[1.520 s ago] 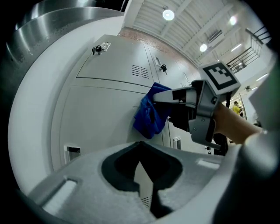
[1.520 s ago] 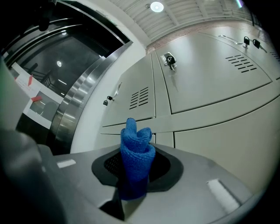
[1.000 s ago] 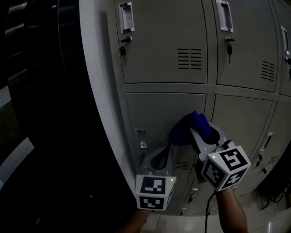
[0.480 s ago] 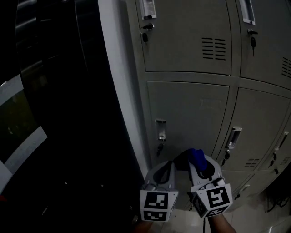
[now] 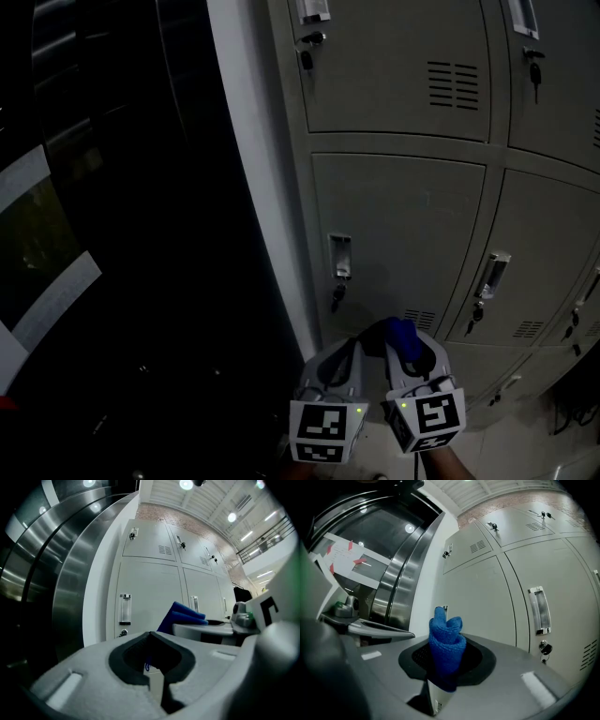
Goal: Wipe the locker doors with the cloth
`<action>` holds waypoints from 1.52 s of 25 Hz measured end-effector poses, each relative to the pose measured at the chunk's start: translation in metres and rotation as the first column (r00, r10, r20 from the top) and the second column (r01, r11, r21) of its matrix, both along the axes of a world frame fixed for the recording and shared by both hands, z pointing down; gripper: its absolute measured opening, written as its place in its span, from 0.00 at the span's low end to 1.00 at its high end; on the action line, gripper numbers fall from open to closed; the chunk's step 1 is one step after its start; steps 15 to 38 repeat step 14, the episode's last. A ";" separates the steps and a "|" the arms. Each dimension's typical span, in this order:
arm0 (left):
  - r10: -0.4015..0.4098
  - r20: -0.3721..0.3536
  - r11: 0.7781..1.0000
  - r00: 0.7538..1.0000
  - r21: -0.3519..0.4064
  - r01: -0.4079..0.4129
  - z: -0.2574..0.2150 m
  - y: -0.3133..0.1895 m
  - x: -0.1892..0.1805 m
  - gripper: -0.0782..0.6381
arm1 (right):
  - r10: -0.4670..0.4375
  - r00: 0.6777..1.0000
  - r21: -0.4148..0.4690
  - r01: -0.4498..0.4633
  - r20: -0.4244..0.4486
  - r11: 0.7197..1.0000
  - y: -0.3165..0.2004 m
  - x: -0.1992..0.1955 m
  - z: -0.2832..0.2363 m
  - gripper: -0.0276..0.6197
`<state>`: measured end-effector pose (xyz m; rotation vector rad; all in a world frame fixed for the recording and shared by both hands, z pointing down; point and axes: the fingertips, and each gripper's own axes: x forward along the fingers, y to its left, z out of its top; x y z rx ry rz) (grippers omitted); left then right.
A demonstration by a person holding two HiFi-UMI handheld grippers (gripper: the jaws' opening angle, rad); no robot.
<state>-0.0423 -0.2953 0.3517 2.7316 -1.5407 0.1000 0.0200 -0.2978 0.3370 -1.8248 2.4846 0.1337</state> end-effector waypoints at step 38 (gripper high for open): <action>0.015 0.009 1.000 1.000 -0.014 -0.015 0.004 0.001 0.010 0.11 | 0.003 1.000 -0.012 -0.004 -0.009 1.000 0.002 0.005 0.006 0.18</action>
